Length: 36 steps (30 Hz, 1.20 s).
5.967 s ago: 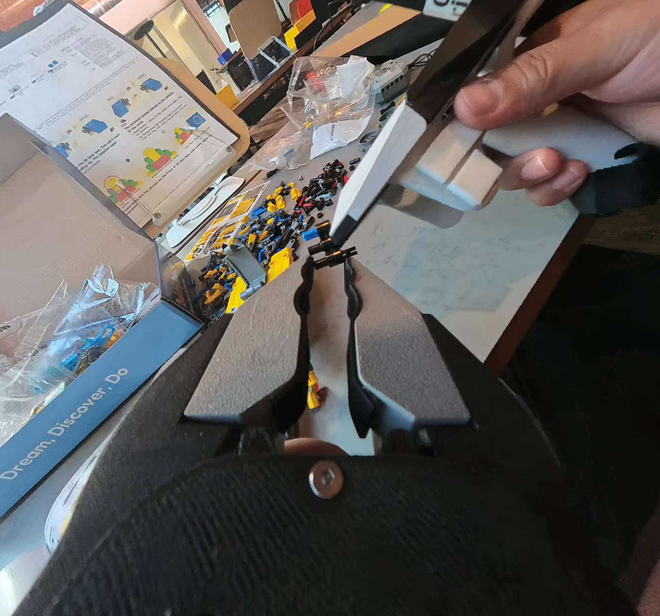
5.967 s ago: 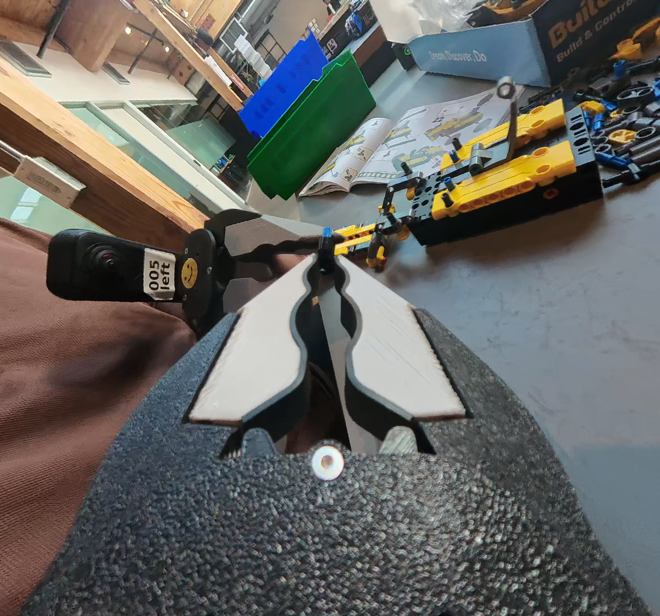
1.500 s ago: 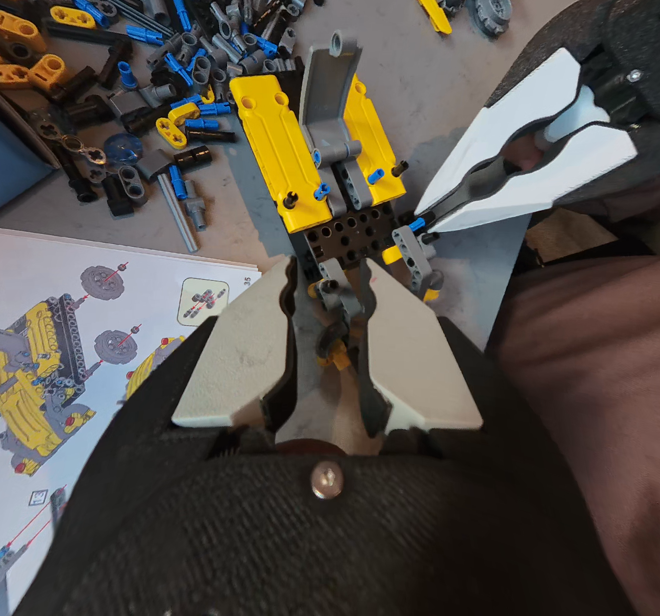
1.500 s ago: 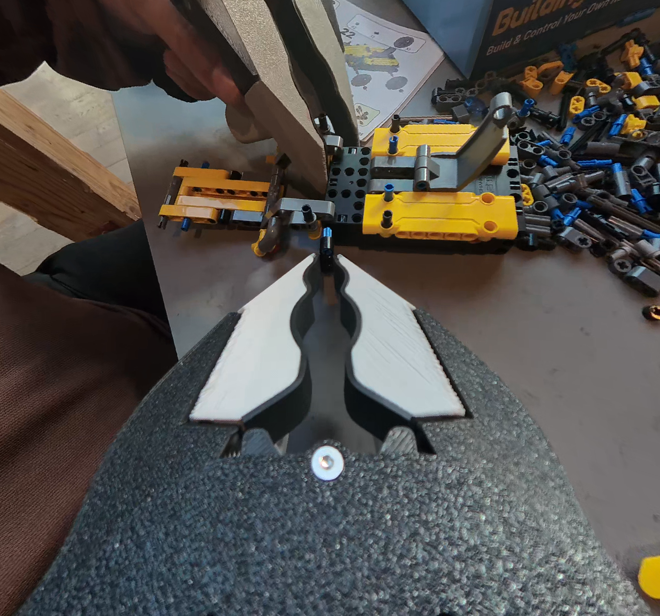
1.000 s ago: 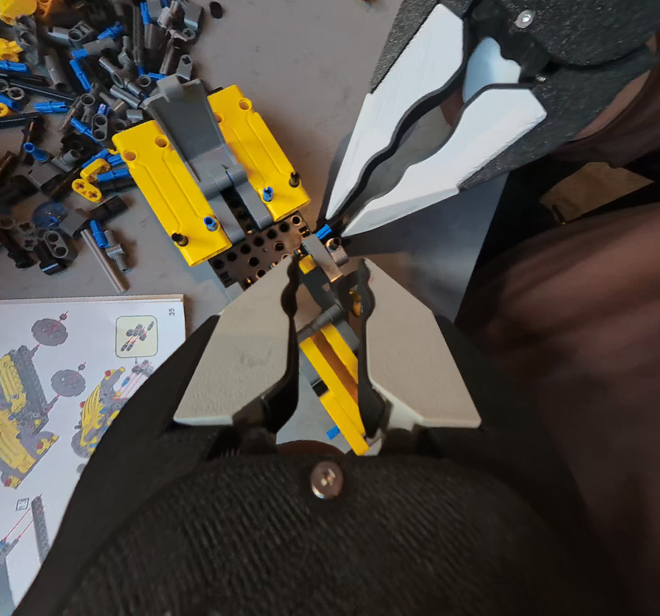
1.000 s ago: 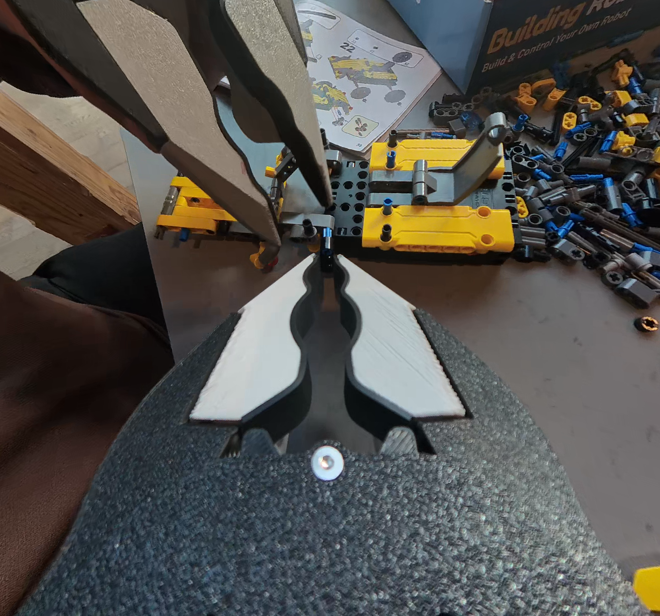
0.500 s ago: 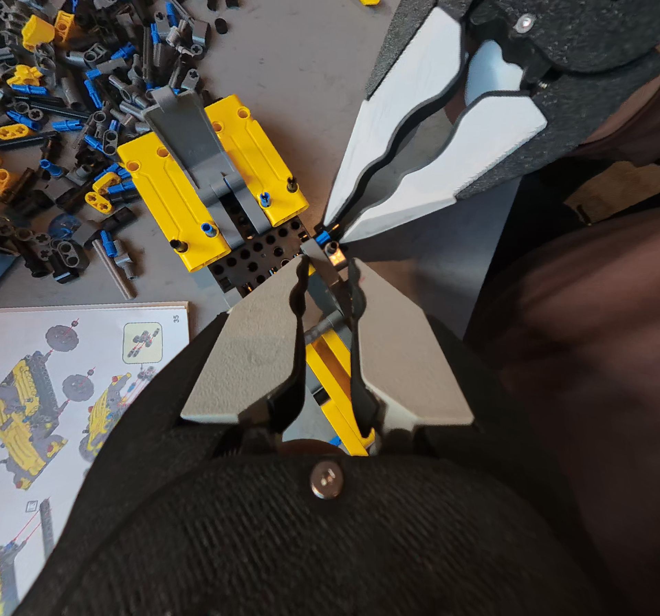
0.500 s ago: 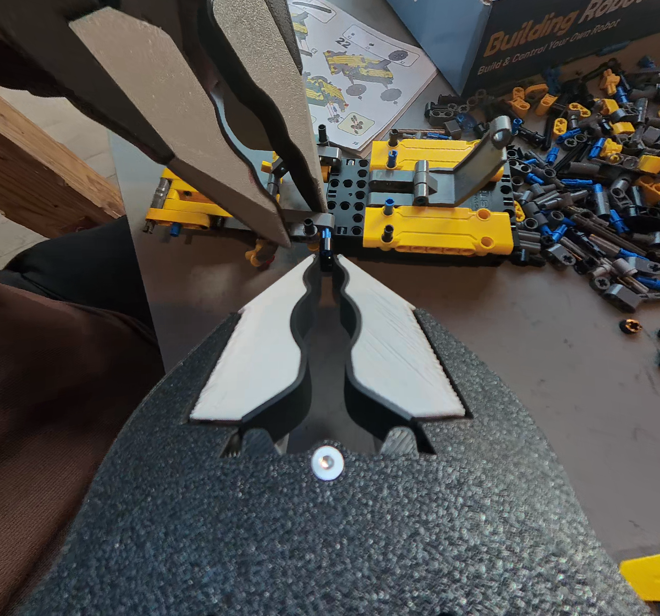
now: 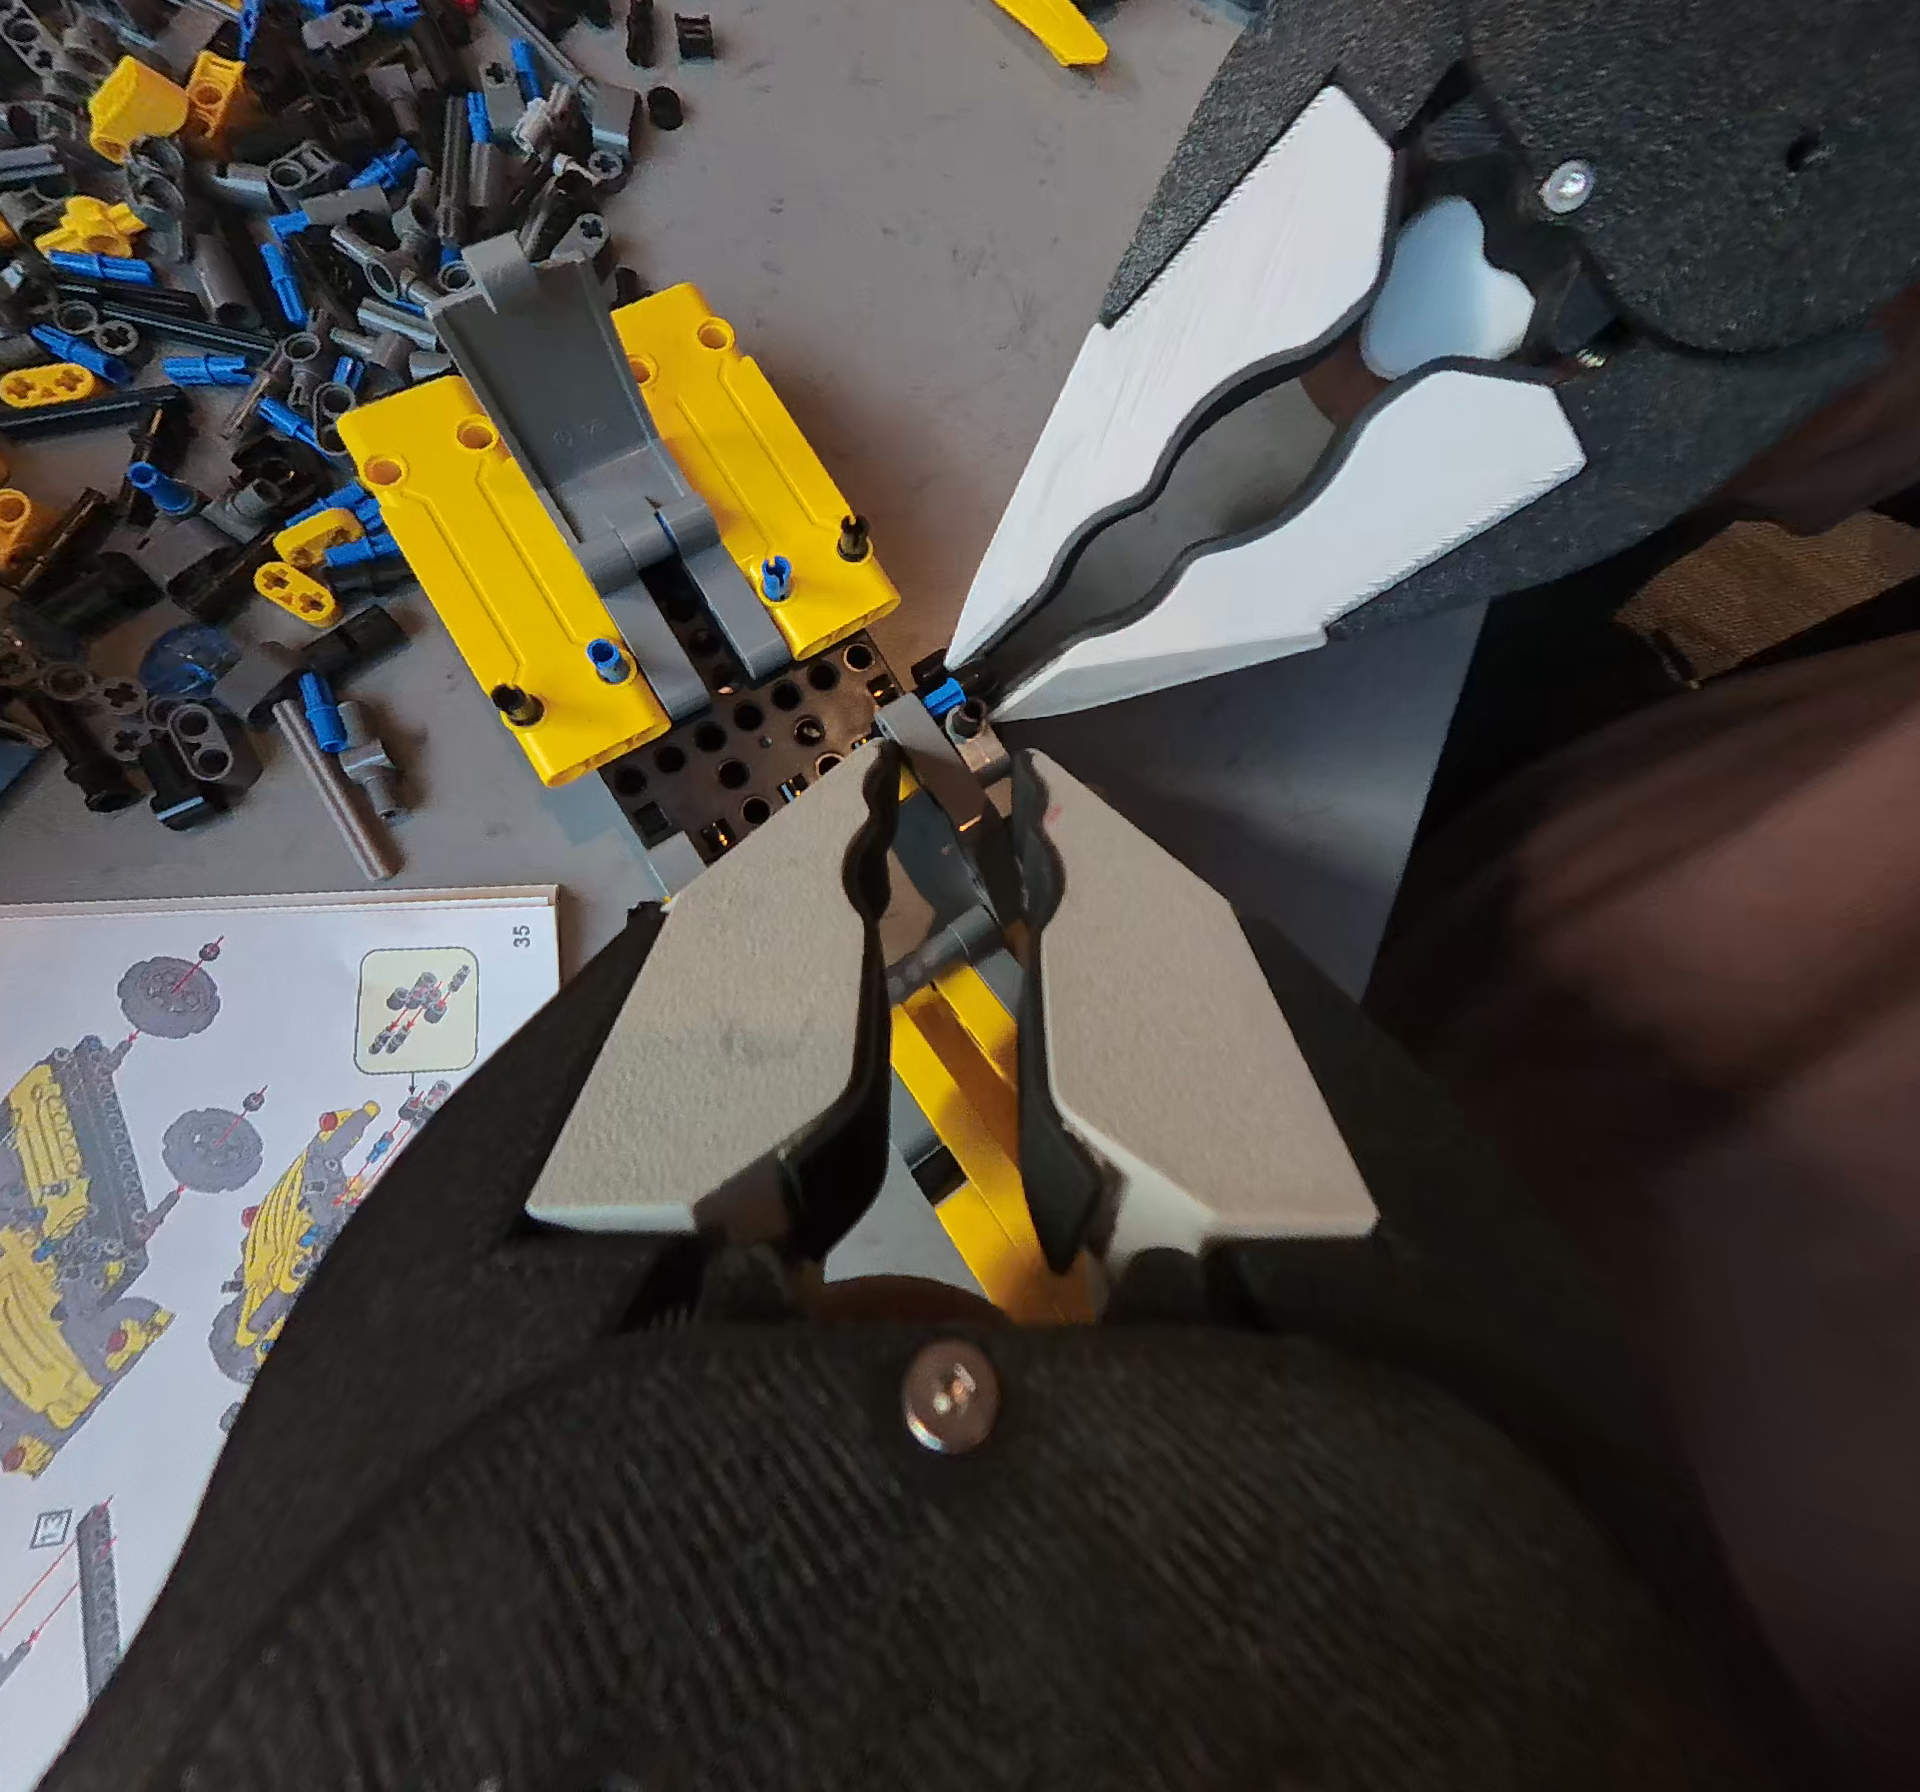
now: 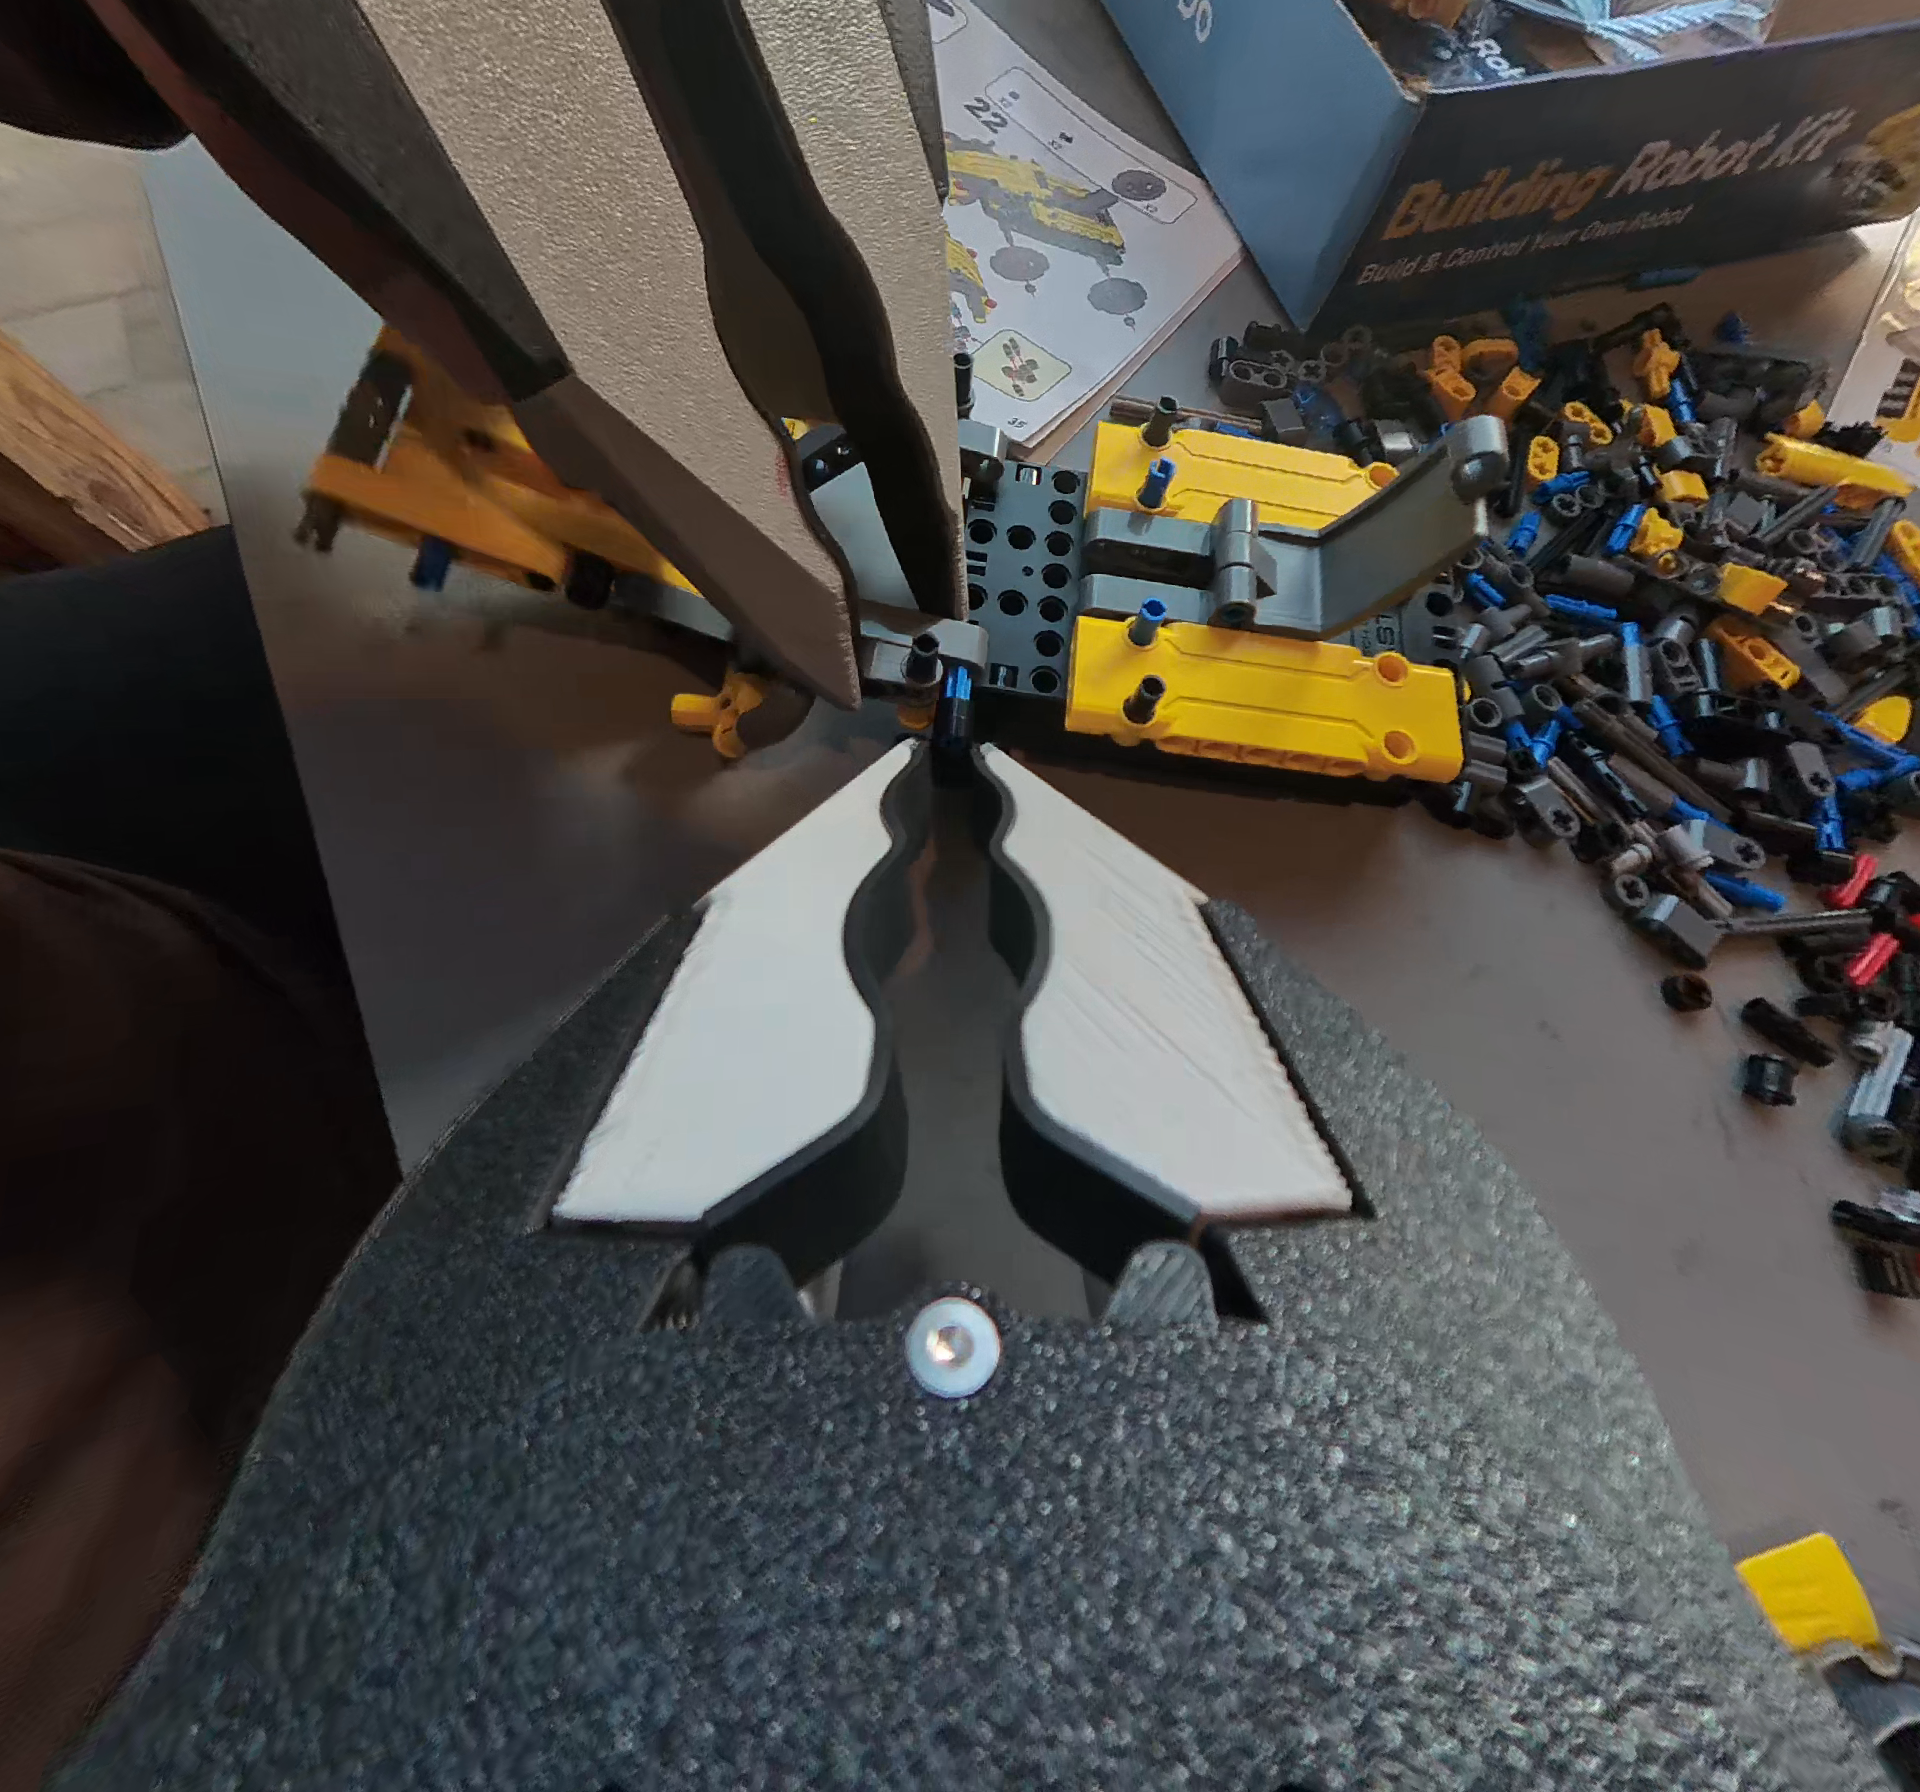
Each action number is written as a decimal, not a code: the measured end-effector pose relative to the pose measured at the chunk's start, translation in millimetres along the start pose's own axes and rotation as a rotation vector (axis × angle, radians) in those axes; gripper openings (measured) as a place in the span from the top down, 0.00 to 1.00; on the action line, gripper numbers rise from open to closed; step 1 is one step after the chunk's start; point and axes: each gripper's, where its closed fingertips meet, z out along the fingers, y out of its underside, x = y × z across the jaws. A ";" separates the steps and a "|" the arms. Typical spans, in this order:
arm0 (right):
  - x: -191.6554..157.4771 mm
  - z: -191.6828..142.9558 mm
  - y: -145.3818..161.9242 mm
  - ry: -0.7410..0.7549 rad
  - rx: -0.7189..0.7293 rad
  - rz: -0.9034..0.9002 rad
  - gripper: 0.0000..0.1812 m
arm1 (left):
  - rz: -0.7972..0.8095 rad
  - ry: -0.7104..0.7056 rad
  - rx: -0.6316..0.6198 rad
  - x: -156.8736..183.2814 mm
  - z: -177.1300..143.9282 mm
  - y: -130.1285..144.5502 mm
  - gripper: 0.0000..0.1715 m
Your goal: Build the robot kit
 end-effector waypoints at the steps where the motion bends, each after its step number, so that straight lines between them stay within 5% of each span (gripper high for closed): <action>1: 0.3 0.3 -0.1 0.007 0.000 -0.019 1.00 | 0.000 0.000 0.003 -0.4 0.0 0.0 0.89; 21: 2.5 2.3 0.4 -0.084 -0.010 0.166 0.99 | -0.025 0.009 0.032 -1.9 -0.5 -0.7 0.89; 36: 4.2 3.9 -0.3 -0.024 -0.025 0.124 0.99 | -0.026 -0.016 0.051 -3.8 -0.1 -1.1 0.89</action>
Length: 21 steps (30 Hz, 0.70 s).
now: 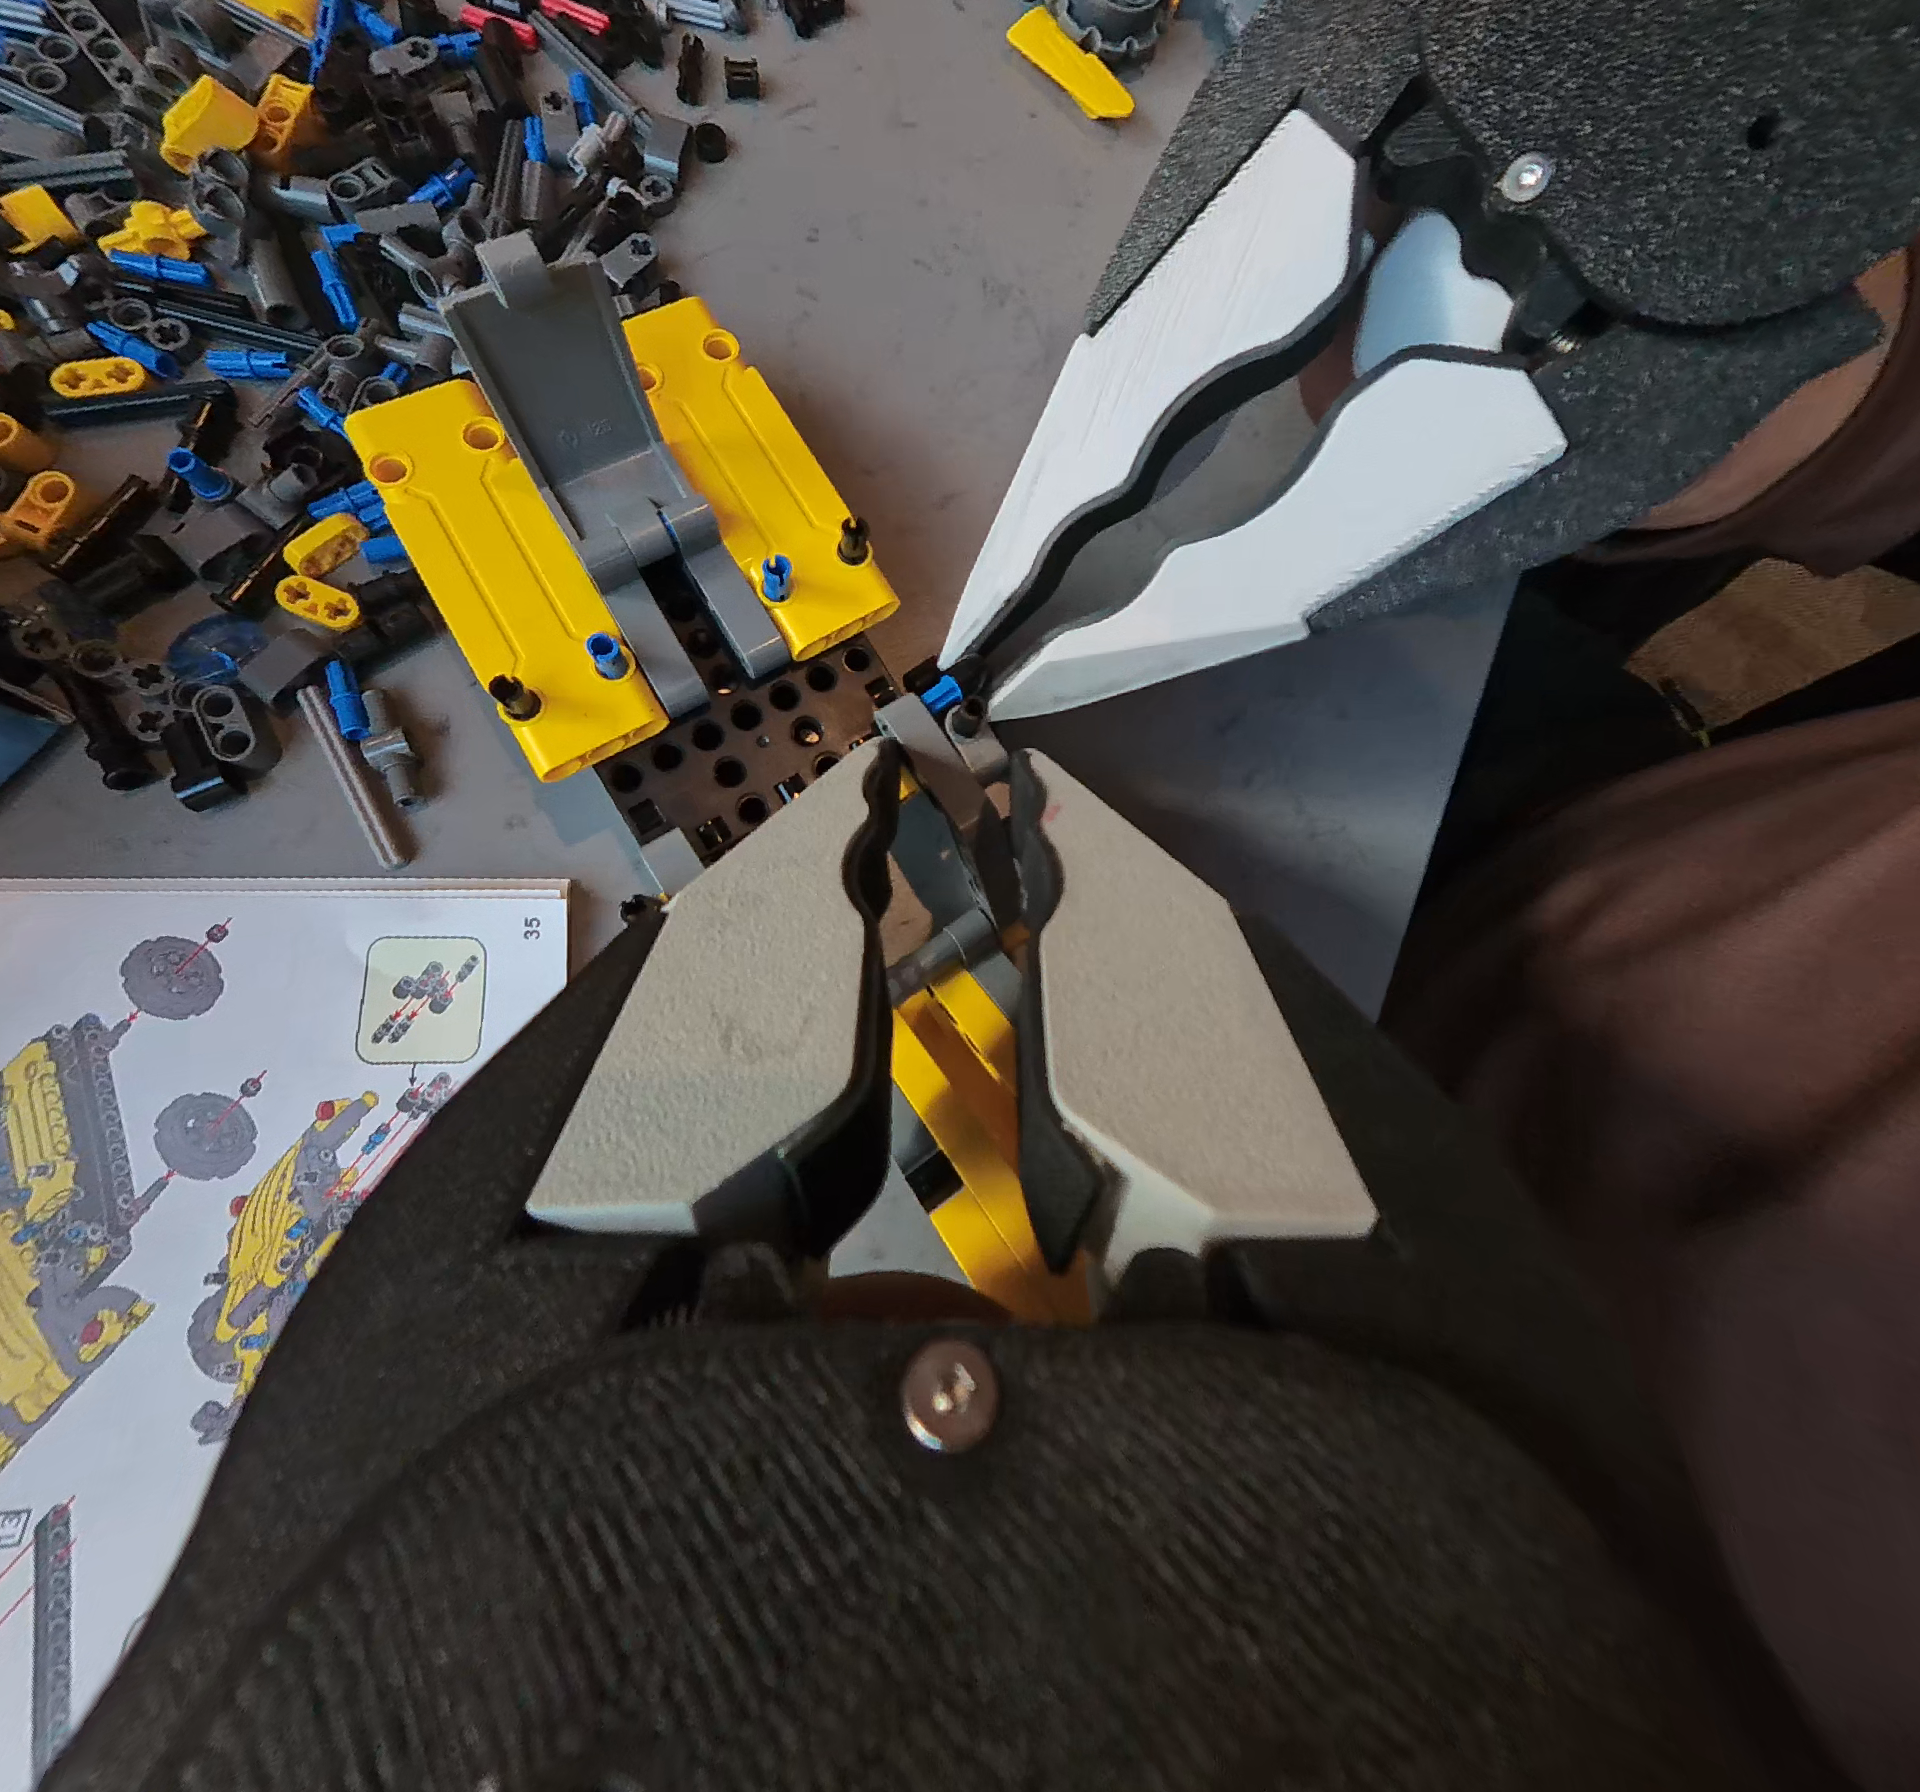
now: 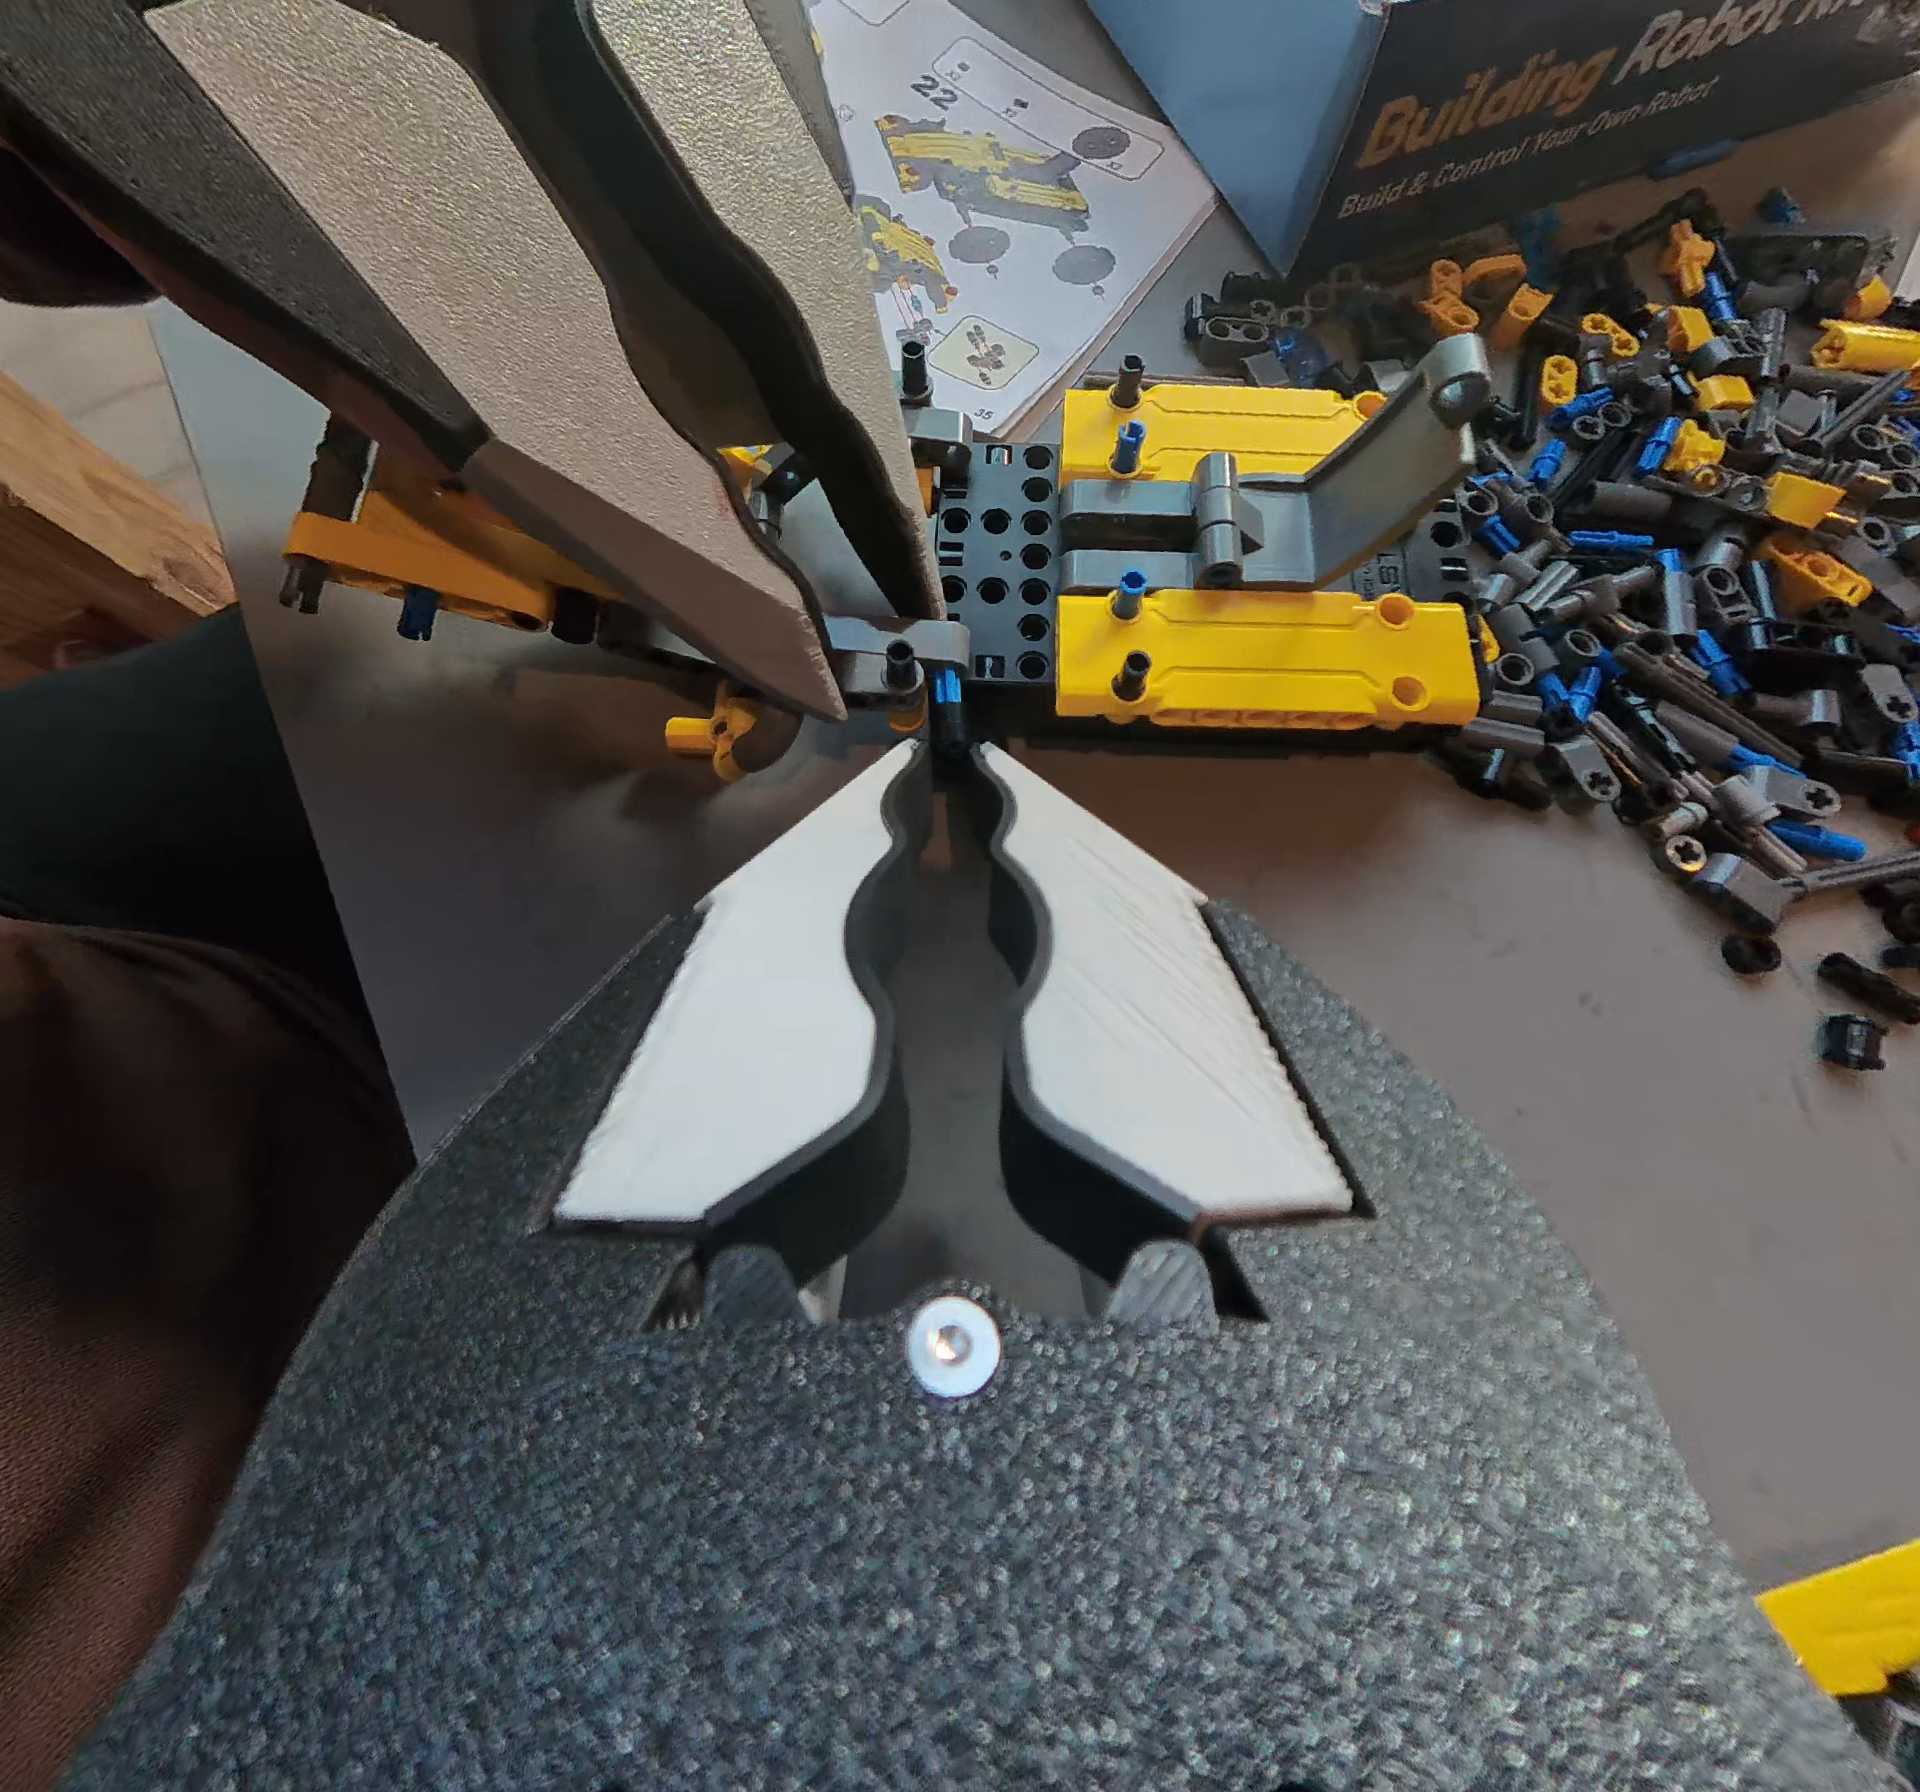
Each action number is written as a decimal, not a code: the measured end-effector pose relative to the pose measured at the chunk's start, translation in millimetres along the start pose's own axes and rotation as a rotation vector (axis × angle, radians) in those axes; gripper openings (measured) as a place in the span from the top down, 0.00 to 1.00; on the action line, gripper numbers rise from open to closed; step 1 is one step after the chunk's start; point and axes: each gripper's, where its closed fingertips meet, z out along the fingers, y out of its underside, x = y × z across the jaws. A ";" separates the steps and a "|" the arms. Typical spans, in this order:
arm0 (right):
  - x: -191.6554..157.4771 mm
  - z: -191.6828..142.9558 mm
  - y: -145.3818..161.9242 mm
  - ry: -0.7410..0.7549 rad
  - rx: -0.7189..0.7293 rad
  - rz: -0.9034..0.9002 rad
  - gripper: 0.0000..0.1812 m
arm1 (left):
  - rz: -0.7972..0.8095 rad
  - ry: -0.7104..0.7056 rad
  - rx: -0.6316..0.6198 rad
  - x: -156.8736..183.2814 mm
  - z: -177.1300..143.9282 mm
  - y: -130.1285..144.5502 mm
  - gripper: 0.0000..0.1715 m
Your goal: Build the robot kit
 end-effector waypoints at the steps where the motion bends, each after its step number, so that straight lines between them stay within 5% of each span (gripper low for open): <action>1: -0.2 0.2 -0.1 -0.010 0.000 0.011 0.99 | 0.002 -0.002 0.001 0.0 -0.3 0.4 0.89; 7: -0.3 1.1 -1.1 -0.123 0.004 0.135 0.98 | 0.003 -0.007 -0.002 -0.2 -0.9 0.7 0.89; 21: 1.6 5.4 -2.9 0.052 0.001 -0.101 1.00 | -0.012 -0.010 0.020 -4.3 -2.1 0.5 0.89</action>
